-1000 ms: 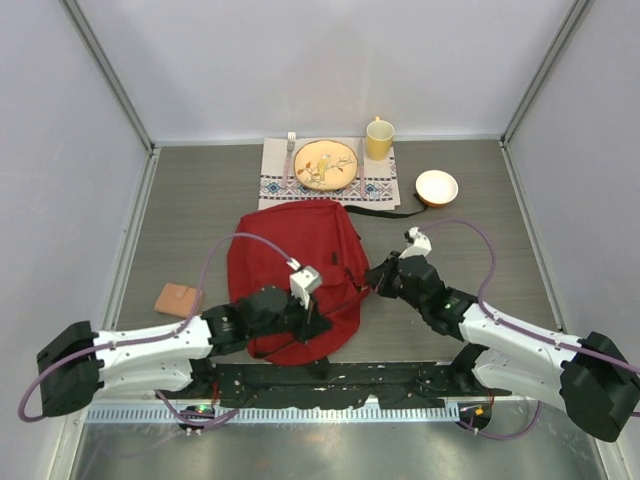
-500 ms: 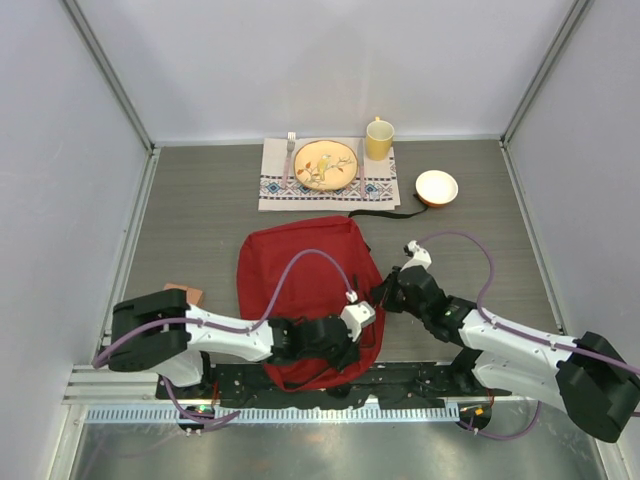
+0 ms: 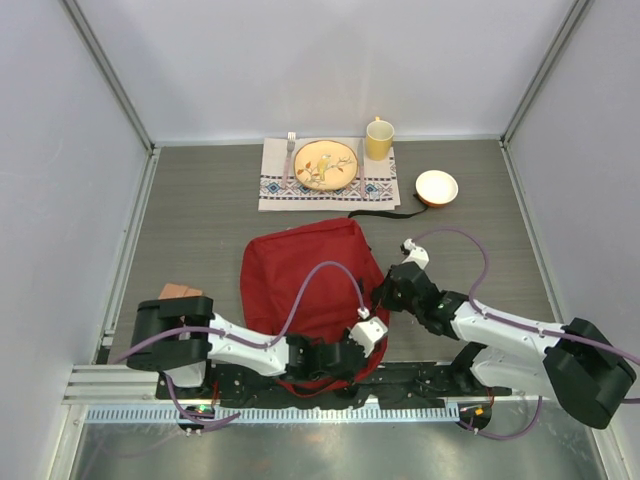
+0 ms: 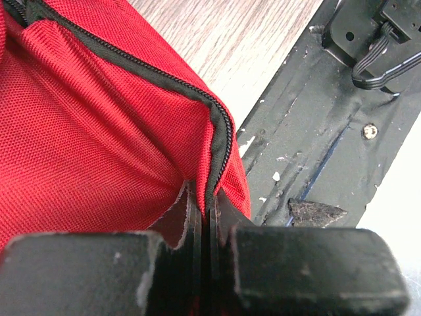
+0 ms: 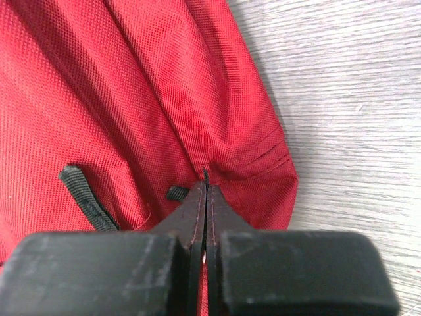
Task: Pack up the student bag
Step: Zip the student bag at the center of the board.
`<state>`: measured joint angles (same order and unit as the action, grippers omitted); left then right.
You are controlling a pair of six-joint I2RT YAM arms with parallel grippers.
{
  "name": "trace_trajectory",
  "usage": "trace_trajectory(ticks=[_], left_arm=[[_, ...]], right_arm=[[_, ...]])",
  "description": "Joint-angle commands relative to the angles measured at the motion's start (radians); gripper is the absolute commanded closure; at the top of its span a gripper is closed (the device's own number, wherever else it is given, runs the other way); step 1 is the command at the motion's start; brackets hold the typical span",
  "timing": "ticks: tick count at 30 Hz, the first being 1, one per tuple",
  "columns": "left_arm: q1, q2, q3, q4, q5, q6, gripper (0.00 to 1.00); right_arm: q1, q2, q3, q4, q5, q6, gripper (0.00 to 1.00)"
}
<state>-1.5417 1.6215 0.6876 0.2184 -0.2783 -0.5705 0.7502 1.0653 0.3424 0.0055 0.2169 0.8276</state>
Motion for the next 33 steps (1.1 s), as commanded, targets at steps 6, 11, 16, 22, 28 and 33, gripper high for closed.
trace_trajectory(ticks=[6,11,16,22,28,33], left_arm=[[-0.121,-0.017,-0.131,-0.025,0.117,-0.117,1.00],[-0.118,-0.173,-0.172,-0.108,-0.045,-0.147,1.00],[-0.012,-0.464,-0.322,-0.215,-0.193,-0.193,0.88],[0.028,-0.719,-0.313,-0.359,-0.194,-0.140,0.42],[0.029,-0.591,-0.091,-0.389,-0.150,-0.049,0.26],[0.041,-0.416,0.056,-0.330,-0.111,-0.012,0.15]], right_arm=[[-0.087,0.002,0.124,0.117,0.177,-0.024,0.99],[-0.087,-0.063,0.101,0.125,0.069,-0.007,0.99],[-0.009,-0.139,0.023,0.119,0.036,0.065,0.99],[0.064,-0.150,-0.002,0.123,0.064,0.088,0.99],[0.070,-0.133,0.014,0.137,0.061,0.081,0.99],[0.071,-0.145,0.015,0.125,0.064,0.071,0.99]])
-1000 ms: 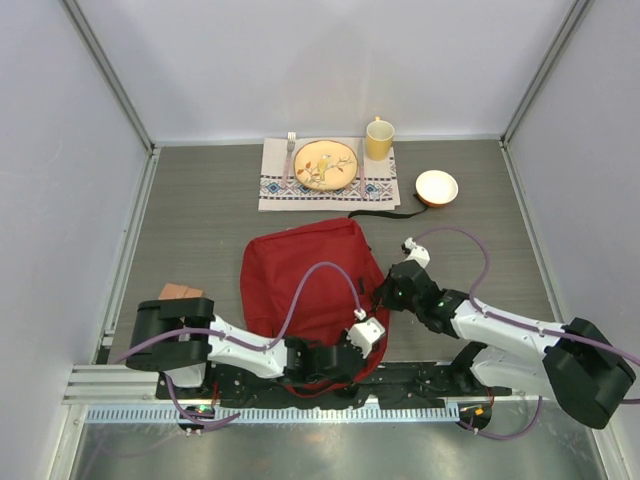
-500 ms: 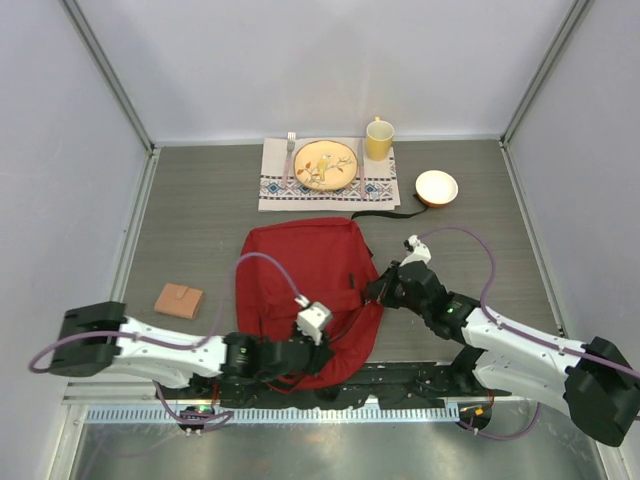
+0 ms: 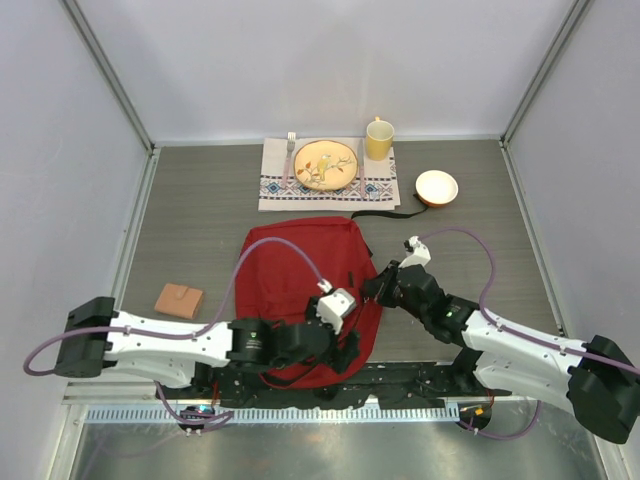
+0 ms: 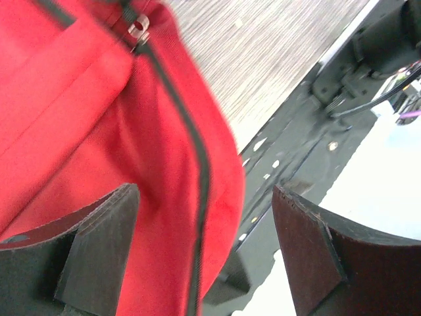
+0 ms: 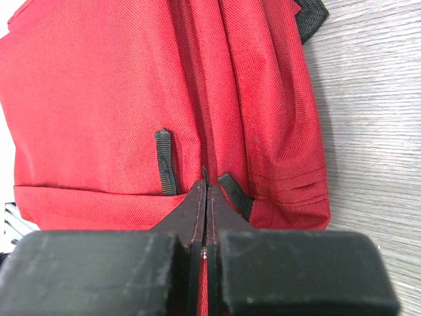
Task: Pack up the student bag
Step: Zip the student bag at the center of the board.
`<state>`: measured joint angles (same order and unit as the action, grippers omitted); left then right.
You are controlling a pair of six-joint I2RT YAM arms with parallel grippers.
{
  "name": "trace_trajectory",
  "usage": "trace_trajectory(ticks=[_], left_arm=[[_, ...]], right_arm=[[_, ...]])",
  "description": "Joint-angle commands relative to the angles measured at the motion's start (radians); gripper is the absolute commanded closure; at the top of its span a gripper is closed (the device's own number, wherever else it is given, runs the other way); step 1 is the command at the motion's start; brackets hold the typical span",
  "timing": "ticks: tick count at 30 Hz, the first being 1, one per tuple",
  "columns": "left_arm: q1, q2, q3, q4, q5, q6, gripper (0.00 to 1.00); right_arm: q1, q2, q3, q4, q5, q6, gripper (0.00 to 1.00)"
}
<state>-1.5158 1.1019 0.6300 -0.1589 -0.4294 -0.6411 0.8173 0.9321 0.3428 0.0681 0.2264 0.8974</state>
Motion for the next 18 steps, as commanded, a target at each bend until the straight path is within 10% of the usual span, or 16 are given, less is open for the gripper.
trace_trajectory(ticks=[1,11,14,18], left_arm=[[0.026,0.157,0.144,0.053,0.052,0.051,0.14],[0.158,0.311,0.189,0.107,0.144,-0.071,0.12],[0.192,0.351,0.189,0.154,0.178,-0.083,0.28],[0.197,0.394,0.220,0.154,0.199,-0.094,0.94]], right_arm=[[0.005,-0.018,0.015,0.056,0.056,0.000,0.99],[0.005,-0.076,0.015,0.013,0.076,-0.014,0.99],[0.005,-0.085,0.007,0.012,0.079,-0.014,0.99],[0.005,-0.084,0.004,0.012,0.085,-0.012,0.99]])
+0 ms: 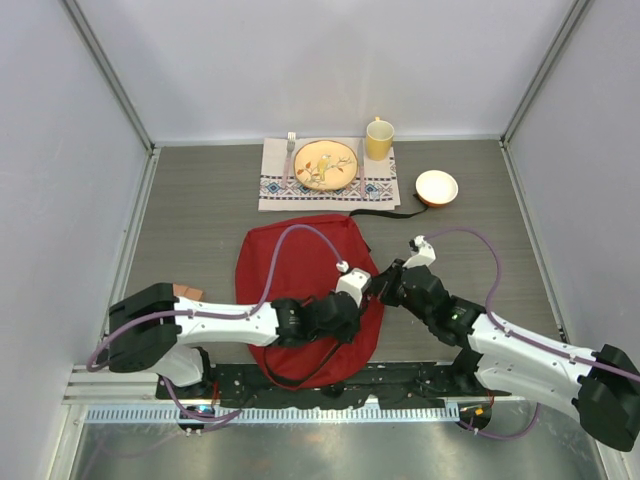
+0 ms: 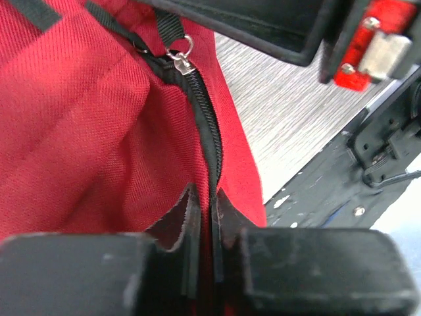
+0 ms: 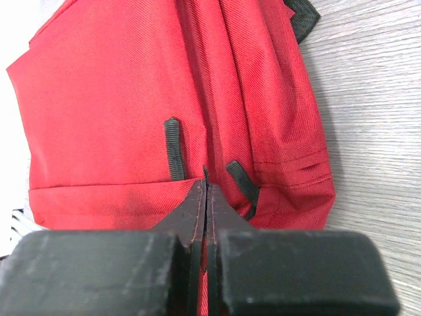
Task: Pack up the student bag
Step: Zip the student bag at the center of the board.
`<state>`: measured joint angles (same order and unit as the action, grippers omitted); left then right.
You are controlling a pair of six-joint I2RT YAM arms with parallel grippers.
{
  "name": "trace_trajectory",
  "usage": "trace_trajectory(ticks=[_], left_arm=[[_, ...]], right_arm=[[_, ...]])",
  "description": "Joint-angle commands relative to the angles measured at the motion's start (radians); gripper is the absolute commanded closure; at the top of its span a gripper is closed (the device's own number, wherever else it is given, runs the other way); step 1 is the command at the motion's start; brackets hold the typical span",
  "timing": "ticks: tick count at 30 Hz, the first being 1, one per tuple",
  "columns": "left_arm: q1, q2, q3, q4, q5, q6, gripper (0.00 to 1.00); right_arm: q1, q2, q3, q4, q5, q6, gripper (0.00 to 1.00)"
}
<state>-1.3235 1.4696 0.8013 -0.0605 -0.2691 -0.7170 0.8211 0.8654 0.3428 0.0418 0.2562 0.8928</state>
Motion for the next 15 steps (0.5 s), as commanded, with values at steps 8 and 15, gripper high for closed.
trace_trajectory(ticks=[8,15], left_arm=[[-0.069,-0.048,-0.043,0.110,0.081,0.025,1.00],[-0.164,-0.084,-0.076,0.099,0.045,0.105,1.00]], right_arm=[[-0.045,0.125,0.064,0.055,0.098,-0.043,0.99],[-0.115,0.222,0.085,0.161,0.066,-0.058,0.99]])
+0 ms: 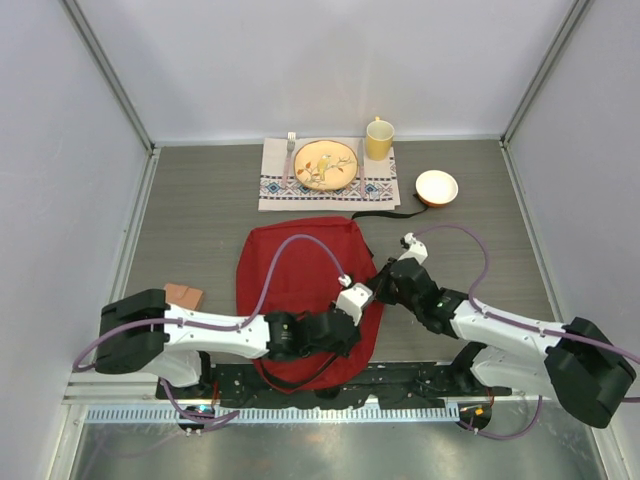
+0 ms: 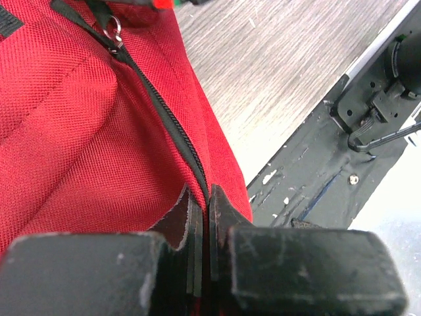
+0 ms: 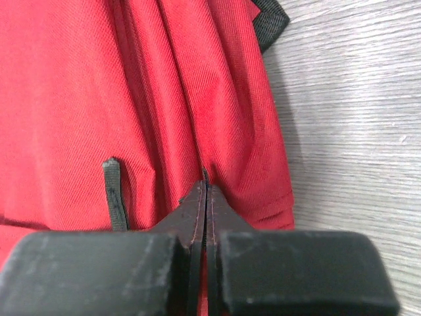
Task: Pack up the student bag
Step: Zip the student bag at the center of the board.
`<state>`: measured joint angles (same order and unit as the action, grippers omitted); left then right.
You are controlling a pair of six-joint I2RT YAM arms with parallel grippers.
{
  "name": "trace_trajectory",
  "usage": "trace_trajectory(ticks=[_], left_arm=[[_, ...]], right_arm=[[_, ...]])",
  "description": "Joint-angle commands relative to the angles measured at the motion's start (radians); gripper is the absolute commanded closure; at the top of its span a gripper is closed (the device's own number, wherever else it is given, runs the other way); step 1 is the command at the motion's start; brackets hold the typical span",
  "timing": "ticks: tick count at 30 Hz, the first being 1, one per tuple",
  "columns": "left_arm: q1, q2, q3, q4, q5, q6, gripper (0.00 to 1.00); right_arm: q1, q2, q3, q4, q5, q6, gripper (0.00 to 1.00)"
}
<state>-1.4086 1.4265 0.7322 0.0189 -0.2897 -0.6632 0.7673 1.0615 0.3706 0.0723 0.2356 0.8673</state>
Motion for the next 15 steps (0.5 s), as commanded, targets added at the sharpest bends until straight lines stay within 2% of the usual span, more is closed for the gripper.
trace_trajectory(ticks=[1,8,13,15], left_arm=[[-0.099,-0.040,-0.007,0.016,0.063,0.054,1.00],[-0.138,-0.024,-0.031,0.042,0.026,0.033,1.00],[-0.127,-0.052,-0.022,-0.016,-0.115,0.052,1.00],[-0.103,-0.073,-0.028,-0.016,-0.111,0.071,1.00]], right_arm=[[-0.069,0.029,0.060,0.138,0.079,-0.031,0.99],[-0.097,0.019,0.074,0.153,0.057,-0.037,0.99],[-0.099,-0.046,0.071,0.118,0.080,-0.034,0.99],[-0.100,-0.070,0.073,0.093,0.102,-0.033,0.99]])
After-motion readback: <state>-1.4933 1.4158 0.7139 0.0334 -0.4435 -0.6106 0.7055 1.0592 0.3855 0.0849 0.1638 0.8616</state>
